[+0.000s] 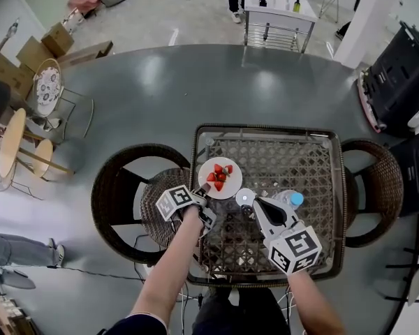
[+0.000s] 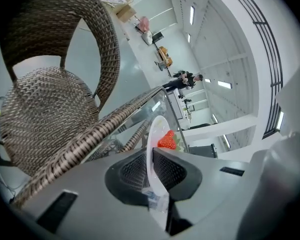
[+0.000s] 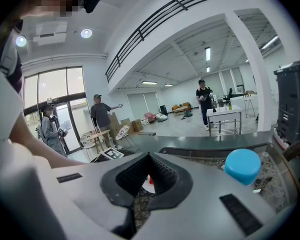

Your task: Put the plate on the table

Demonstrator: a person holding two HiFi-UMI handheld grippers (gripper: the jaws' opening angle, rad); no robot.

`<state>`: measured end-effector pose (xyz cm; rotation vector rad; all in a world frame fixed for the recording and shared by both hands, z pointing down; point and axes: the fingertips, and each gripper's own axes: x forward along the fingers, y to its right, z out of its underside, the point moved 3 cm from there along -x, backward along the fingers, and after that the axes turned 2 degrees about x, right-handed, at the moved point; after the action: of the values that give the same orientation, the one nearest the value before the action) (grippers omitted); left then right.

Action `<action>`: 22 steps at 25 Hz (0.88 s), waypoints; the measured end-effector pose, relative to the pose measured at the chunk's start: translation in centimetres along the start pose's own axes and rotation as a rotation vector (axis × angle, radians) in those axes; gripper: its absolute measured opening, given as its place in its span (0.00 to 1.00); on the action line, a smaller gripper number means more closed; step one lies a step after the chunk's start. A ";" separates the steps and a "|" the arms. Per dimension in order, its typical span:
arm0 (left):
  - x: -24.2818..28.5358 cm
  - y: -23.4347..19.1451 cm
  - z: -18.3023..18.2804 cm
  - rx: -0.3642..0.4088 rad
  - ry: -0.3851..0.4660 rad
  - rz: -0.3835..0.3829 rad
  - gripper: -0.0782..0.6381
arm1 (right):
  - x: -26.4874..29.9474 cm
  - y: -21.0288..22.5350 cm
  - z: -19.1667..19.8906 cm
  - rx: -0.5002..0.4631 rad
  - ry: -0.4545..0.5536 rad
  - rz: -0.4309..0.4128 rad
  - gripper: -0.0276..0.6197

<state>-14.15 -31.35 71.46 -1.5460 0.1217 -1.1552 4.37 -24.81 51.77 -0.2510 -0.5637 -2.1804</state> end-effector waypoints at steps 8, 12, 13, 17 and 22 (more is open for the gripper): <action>0.0 0.2 -0.2 0.112 0.006 -0.121 0.16 | -0.2 -0.1 0.1 0.007 -0.005 -0.005 0.05; 0.1 0.1 0.0 0.158 0.020 -0.164 0.18 | -0.5 0.1 0.4 0.013 -0.002 -0.006 0.05; 0.1 0.2 -0.1 0.170 0.023 -0.174 0.19 | -0.5 0.2 0.4 0.015 -0.002 -0.007 0.05; 0.1 0.3 -0.5 0.238 0.040 -0.236 0.20 | -0.5 0.2 0.3 0.023 -0.002 -0.010 0.05; 0.2 0.5 -0.7 0.299 0.052 -0.292 0.22 | -0.6 0.5 0.5 0.033 0.000 -0.012 0.05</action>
<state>-14.27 -32.15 71.12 -1.2948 -0.2415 -1.3739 5.14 -24.44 52.09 -0.2304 -0.6015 -2.1812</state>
